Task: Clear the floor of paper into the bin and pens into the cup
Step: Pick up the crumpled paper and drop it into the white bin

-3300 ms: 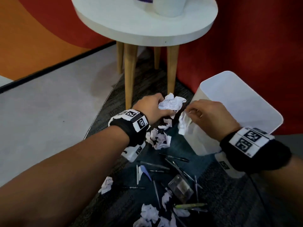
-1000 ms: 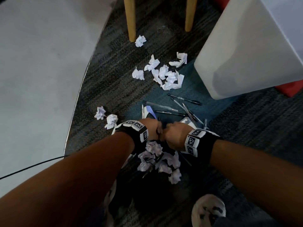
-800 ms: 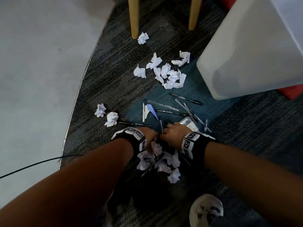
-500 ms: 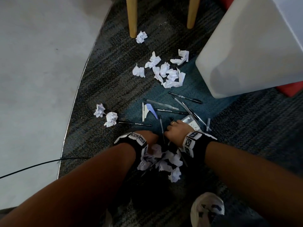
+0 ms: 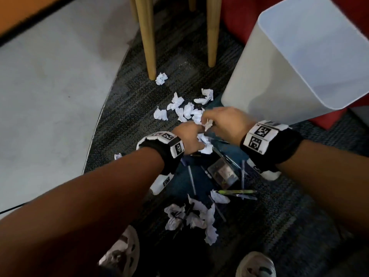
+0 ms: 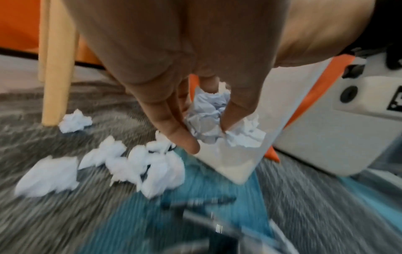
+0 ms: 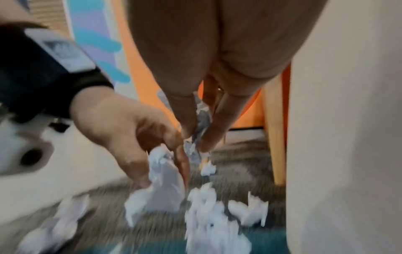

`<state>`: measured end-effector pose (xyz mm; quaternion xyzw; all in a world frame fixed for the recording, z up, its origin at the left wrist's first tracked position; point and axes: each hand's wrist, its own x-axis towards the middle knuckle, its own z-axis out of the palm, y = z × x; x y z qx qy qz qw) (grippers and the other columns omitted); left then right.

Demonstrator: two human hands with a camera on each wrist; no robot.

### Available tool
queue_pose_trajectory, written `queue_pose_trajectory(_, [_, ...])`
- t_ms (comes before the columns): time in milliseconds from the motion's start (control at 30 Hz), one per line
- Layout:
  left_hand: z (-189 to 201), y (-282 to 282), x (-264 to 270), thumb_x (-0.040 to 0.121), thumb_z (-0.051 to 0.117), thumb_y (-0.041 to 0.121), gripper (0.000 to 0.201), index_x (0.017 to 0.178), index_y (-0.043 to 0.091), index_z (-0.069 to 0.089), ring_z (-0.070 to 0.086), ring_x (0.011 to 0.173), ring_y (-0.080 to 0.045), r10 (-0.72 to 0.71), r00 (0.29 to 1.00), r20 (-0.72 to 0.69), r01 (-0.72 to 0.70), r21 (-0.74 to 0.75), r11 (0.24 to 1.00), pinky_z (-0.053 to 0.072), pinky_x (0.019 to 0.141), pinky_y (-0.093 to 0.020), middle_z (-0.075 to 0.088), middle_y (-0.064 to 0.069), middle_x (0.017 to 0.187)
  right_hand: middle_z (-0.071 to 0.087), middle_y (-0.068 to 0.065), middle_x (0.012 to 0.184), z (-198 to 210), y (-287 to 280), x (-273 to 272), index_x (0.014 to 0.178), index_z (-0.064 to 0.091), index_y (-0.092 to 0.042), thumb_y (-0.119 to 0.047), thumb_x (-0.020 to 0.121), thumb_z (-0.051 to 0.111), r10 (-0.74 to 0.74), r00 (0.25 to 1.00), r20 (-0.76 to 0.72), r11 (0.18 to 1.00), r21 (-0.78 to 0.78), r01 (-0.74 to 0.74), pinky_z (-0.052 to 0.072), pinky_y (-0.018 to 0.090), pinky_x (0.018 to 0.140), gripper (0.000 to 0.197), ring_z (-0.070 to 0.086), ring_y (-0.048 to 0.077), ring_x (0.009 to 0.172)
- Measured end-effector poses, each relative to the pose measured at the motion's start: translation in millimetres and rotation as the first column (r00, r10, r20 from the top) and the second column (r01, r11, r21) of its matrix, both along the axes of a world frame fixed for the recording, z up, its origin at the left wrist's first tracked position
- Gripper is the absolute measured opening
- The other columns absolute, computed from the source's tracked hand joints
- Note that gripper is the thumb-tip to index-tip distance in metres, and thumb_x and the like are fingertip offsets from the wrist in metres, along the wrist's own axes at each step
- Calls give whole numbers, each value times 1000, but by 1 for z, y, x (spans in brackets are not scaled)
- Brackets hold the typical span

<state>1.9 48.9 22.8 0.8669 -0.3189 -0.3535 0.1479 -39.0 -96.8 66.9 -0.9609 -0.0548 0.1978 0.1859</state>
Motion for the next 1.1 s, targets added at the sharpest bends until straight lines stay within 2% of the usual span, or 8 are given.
queue_pose_trajectory(100, [38,-21,24,84,67,33,44,125,22,57,52,113,-28,76,996,43,-70,-126,989,32,78,-23,50,-11,119,68,8,94,52,-20,7,101,68,-13,-6,80,67,-167,953,253,978,166,127,49,34,78,22,63,26,86])
queue_pose_trajectory(200, [80,-39,40,81,69,31,38,117,24,60,52,102,-19,177,979,100,-142,-288,947,31,74,-21,47,-1,105,66,-7,85,100,-41,4,95,70,-17,-5,77,71,-350,841,412,927,278,250,40,7,73,21,55,1,77])
queue_pose_trajectory(367, [144,-68,57,77,66,21,23,99,21,58,55,86,-13,339,934,117,-204,-602,772,35,70,-23,60,4,97,66,-12,86,145,-87,-5,96,69,-22,-12,81,69,-597,584,550,802,398,446,36,0,69,18,56,-1,77])
queue_pose_trajectory(433, [163,-83,57,74,63,22,24,97,20,58,59,80,-14,363,929,76,-218,-679,701,44,71,-26,64,5,91,65,-12,85,146,-108,-9,96,69,-21,-10,81,68,-630,533,565,772,379,510,34,-2,68,19,54,-1,77])
queue_pose_trajectory(533, [178,-104,54,72,60,21,24,95,23,56,57,74,-14,356,933,51,-205,-739,642,46,69,-28,64,5,89,63,-8,84,137,-129,-14,96,70,-20,-7,79,67,-643,533,549,746,296,596,32,3,63,21,51,3,74])
queue_pose_trajectory(700, [173,-134,47,75,64,22,25,97,29,54,58,83,-17,302,947,107,-136,-718,682,50,76,-34,62,-1,98,67,-2,86,111,-150,-20,94,69,-27,-9,79,65,-711,566,417,679,198,707,41,23,70,24,58,17,79])
queue_pose_trajectory(933, [162,-155,47,77,67,22,29,103,26,56,58,82,-18,306,938,164,-111,-695,711,50,75,-35,60,-2,101,68,-9,108,97,-159,-19,106,67,-34,-23,82,72,-607,761,229,779,-19,627,46,26,79,26,62,15,96])
queue_pose_trajectory(1100, [160,-163,47,78,70,25,35,110,26,57,57,84,-16,325,922,212,-111,-657,745,50,77,-34,57,2,102,69,-8,104,99,-162,-22,106,66,-31,-21,85,63,-673,670,315,715,44,698,52,34,88,24,63,18,97])
